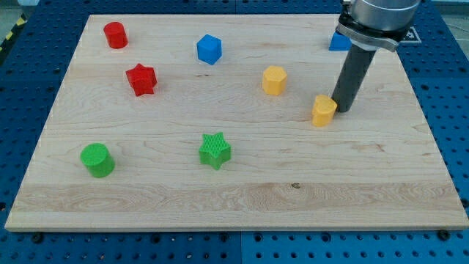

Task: Move the yellow hexagon to the left of yellow heart

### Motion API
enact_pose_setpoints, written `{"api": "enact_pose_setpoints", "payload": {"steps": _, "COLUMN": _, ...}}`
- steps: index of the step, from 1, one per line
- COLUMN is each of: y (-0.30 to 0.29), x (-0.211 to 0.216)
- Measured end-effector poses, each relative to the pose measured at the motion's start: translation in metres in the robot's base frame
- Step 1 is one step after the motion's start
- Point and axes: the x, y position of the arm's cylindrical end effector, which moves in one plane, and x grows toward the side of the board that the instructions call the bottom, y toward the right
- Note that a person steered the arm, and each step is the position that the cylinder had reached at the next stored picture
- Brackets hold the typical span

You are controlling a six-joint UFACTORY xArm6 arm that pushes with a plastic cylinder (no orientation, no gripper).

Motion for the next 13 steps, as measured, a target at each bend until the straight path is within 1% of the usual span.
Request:
{"api": "enact_pose_setpoints", "payload": {"steps": 1, "y": 0.003, "x": -0.036}}
{"api": "enact_pose_setpoints", "payload": {"steps": 2, "y": 0.019, "x": -0.033}}
{"api": "enact_pose_setpoints", "payload": {"steps": 3, "y": 0.011, "x": -0.035}}
{"api": "enact_pose_setpoints", "payload": {"steps": 4, "y": -0.018, "x": -0.071}}
{"api": "enact_pose_setpoints", "payload": {"steps": 5, "y": -0.06, "x": -0.077}}
{"api": "enact_pose_setpoints", "payload": {"steps": 6, "y": -0.09, "x": -0.092}}
{"api": "enact_pose_setpoints", "payload": {"steps": 7, "y": -0.094, "x": -0.088}}
{"api": "enact_pose_setpoints", "payload": {"steps": 8, "y": -0.094, "x": -0.065}}
{"api": "enact_pose_setpoints", "payload": {"steps": 9, "y": -0.094, "x": -0.062}}
{"api": "enact_pose_setpoints", "payload": {"steps": 10, "y": -0.094, "x": -0.045}}
{"api": "enact_pose_setpoints", "payload": {"steps": 11, "y": -0.099, "x": -0.05}}
{"api": "enact_pose_setpoints", "payload": {"steps": 12, "y": -0.133, "x": -0.098}}
{"api": "enact_pose_setpoints", "payload": {"steps": 13, "y": -0.071, "x": -0.099}}
